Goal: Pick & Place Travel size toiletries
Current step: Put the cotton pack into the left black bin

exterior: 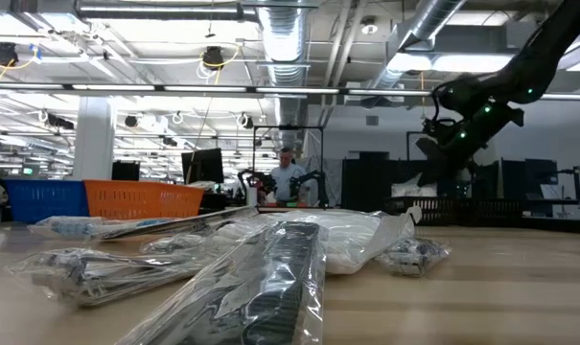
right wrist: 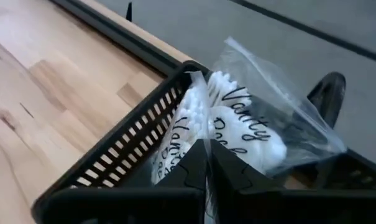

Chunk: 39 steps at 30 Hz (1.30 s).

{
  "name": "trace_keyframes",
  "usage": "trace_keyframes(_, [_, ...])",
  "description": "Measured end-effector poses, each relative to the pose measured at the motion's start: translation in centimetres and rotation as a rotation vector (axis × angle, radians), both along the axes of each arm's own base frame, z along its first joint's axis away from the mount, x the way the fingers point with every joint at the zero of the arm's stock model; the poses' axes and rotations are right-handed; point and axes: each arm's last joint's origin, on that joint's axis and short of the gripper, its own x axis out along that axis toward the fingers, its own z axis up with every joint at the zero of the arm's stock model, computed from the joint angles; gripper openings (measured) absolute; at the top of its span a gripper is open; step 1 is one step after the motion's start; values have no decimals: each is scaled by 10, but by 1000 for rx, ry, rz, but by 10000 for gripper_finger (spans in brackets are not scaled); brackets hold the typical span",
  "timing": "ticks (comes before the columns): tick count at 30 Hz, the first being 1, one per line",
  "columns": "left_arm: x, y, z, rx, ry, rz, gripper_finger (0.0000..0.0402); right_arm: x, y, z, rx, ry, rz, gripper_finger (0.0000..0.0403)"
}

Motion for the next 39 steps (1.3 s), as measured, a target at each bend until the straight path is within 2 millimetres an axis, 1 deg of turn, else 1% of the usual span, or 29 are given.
trace_keyframes(3, [0,0,0,0,0,0,104,5,0,2,-36,-12,27,16])
trace_keyframes(8, [0,0,0,1,1,0,104,12,0,9,-86,-70,29,69])
trace_keyframes(14, [0,0,0,1,2,0,104,9,3,21,-123,-93,-51,144])
trace_keyframes(16, [0,0,0,1,2,0,104,7,8,26,-102,-119,-39,160])
trace_keyframes(18, [0,0,0,2,3,0,104,4,15,33,-59,-153,4,165])
trace_keyframes(20, [0,0,0,2,3,0,104,3,21,39,-2,-148,52,153])
trace_keyframes(21, [0,0,0,2,4,0,104,3,25,41,22,-117,70,139])
trace_keyframes(23, [0,0,0,2,4,0,104,4,32,45,65,-22,81,93])
trace_keyframes(25, [0,0,0,2,3,0,104,7,37,50,99,56,72,33])
trace_keyframes(26, [0,0,0,2,2,0,104,10,39,54,103,78,69,18])
trace_keyframes(29, [0,0,0,2,-2,0,104,23,43,63,122,126,70,12])
trace_keyframes(31, [0,0,0,1,-5,0,104,34,46,62,153,183,99,3])
trace_keyframes(34, [0,0,1,-1,-6,0,104,49,45,52,203,261,129,2])
trace_keyframes(39, [-2,-4,0,0,-2,-16,104,55,33,24,309,410,92,1])
